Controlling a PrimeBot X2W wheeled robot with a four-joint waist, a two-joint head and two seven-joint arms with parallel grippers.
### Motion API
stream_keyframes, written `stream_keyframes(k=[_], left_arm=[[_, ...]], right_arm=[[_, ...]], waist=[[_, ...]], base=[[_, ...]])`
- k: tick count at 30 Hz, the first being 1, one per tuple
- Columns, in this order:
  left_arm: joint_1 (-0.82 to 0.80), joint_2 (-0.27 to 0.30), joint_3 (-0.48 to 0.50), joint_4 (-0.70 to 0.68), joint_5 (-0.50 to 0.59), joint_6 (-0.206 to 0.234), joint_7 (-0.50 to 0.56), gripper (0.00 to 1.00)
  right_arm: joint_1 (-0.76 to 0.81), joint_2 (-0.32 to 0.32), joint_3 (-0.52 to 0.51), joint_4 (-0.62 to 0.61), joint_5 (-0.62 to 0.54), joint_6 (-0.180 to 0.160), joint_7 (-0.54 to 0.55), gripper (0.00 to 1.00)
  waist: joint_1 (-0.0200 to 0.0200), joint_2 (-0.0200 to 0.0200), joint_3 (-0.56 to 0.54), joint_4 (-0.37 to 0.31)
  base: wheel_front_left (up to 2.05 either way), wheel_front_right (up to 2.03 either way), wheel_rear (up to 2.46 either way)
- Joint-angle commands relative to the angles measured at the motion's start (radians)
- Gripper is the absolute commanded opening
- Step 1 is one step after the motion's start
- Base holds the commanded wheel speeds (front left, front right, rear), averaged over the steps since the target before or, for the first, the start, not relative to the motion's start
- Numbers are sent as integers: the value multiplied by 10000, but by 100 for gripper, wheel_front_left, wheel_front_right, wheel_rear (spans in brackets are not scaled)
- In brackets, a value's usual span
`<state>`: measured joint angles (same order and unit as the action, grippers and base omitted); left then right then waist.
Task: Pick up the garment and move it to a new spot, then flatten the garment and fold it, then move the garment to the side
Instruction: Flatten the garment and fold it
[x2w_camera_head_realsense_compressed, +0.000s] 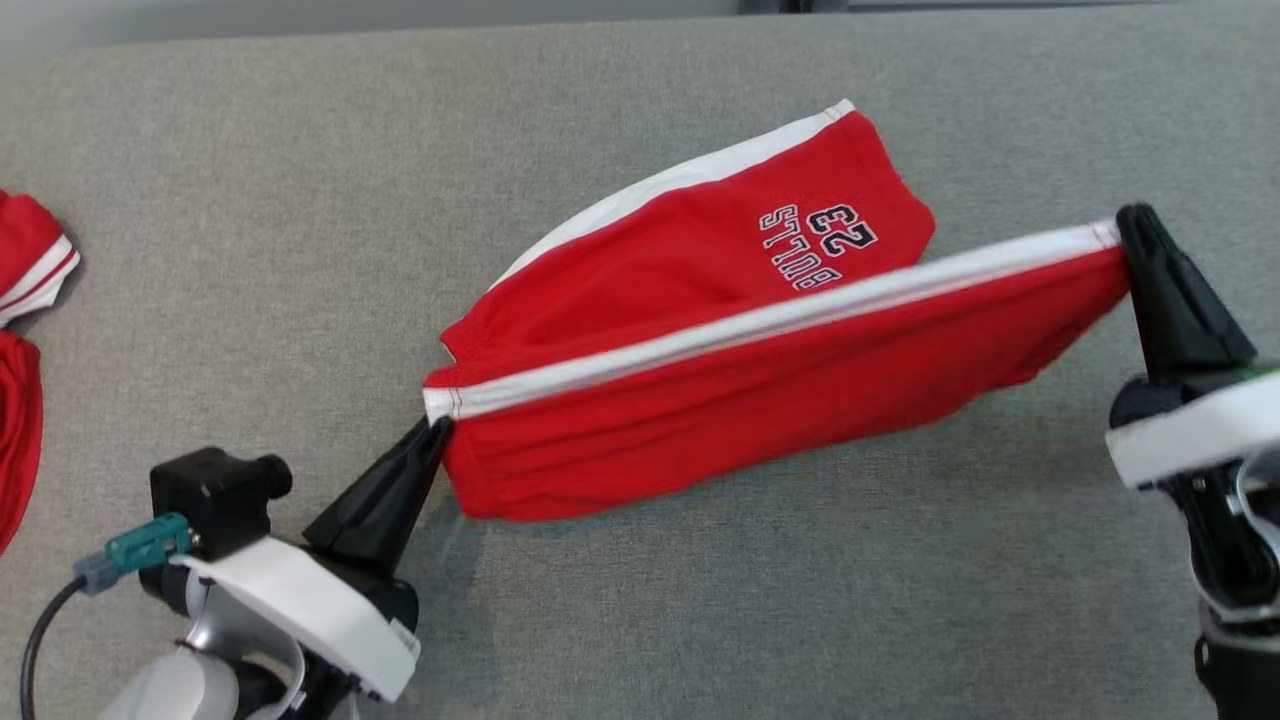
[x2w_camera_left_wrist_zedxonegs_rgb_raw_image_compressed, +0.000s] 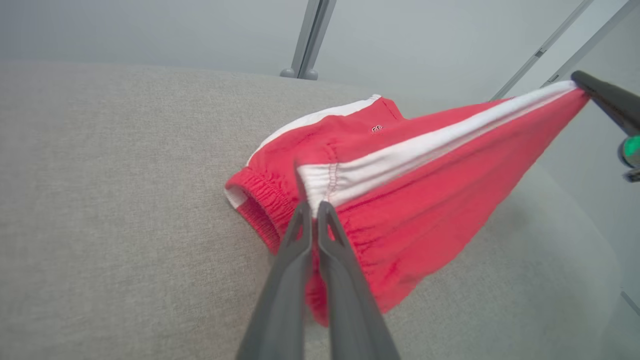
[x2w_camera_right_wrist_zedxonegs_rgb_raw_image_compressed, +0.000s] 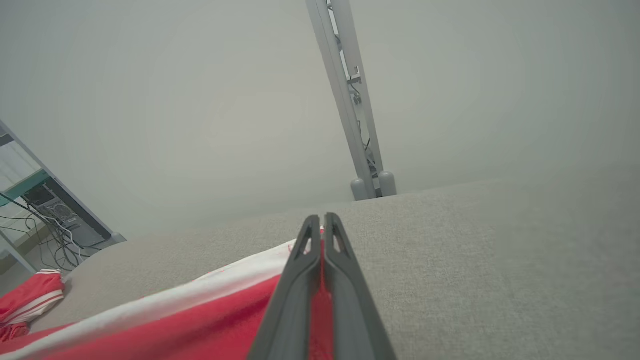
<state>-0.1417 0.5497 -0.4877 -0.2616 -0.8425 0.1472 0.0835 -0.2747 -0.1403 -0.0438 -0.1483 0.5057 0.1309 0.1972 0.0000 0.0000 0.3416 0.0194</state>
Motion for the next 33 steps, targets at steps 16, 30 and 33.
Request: stream_keyframes(k=[16, 30, 33], left_arm=[[-3029, -1034, 21, 2429, -269, -1221, -271, 0], [-3403, -1684, -189, 3392, -272, -1437, -694, 100], [-3056, -1715, 82, 3277, -221, -1167, -1198, 100]], right_arm=[[-6135, -1373, 2328, 5714, 771, -2, -266, 0], [-7161, -1478, 3939, 8001, 1975, 0, -2155, 100], [-6769, -1430, 4016, 8016, 2243, 0, -2836, 100]], waist=[[0, 0, 2040, 1202], [0, 0, 1933, 1231], [0, 0, 1694, 1090]], base=[[0, 0, 0], [0, 0, 0], [0, 0, 0]])
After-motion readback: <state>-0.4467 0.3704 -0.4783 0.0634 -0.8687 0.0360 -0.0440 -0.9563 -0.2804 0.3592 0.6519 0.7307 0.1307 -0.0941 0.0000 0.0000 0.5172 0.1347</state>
